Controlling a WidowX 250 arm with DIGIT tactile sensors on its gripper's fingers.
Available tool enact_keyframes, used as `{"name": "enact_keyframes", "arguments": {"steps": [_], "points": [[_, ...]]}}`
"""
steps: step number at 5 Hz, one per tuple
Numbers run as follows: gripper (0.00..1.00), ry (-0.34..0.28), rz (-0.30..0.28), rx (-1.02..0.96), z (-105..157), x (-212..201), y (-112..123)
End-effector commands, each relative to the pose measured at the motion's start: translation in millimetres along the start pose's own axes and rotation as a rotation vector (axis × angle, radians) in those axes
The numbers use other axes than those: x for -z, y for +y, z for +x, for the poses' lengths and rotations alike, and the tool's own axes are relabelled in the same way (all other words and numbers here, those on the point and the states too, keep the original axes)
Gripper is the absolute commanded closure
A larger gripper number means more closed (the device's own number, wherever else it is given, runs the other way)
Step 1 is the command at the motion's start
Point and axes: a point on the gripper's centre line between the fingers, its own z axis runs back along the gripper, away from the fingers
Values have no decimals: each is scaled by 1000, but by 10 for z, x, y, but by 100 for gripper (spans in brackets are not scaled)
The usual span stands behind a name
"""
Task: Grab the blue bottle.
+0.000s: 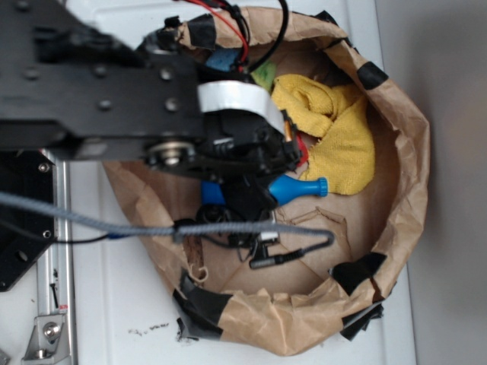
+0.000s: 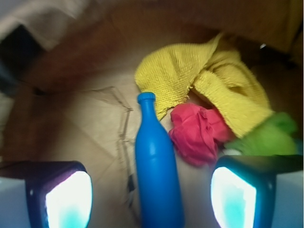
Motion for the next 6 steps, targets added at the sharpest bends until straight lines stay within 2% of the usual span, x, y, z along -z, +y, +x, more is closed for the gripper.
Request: {"name": "enact_keyframes", "arguments": {"steps": [1, 2, 3, 4, 5, 6], "points": [[0, 22, -11, 257, 27, 437, -285], [0, 66, -111, 277, 58, 478, -458], [100, 76, -97, 296, 132, 444, -530], [100, 46, -64, 296, 253, 96, -473], [100, -13, 103, 404, 383, -406, -298], [100, 33, 44, 331, 334, -923, -250]]}}
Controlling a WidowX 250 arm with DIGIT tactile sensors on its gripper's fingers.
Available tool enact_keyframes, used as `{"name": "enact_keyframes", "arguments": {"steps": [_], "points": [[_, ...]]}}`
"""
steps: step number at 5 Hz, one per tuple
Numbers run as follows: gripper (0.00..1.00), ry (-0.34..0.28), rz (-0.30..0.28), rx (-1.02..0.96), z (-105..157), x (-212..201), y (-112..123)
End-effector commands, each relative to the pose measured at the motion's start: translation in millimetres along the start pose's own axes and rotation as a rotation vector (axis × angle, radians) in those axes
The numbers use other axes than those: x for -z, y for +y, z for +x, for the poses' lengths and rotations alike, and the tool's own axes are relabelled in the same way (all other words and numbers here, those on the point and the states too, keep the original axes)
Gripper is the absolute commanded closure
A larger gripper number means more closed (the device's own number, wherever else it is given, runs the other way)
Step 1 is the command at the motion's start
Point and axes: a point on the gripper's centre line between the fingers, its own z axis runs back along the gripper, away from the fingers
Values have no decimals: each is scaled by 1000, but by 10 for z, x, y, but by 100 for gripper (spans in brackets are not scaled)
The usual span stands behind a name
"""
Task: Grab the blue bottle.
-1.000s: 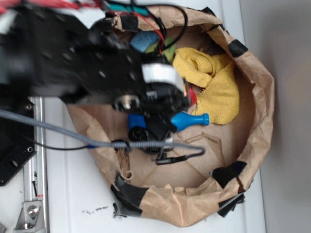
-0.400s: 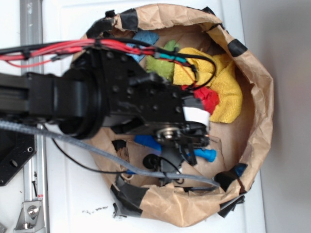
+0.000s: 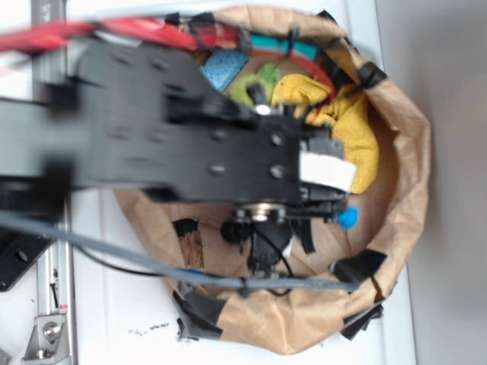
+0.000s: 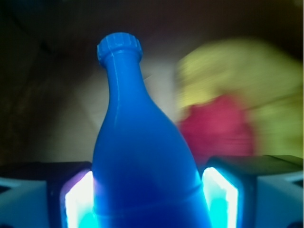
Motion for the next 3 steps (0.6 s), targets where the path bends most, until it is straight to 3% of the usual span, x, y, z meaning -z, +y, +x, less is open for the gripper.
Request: {"name": "enact_keyframes", "arguments": {"steps": [1, 3], "points": [[100, -23, 6, -149, -16, -955, 53], [100, 1, 19, -195, -31, -893, 41]]}}
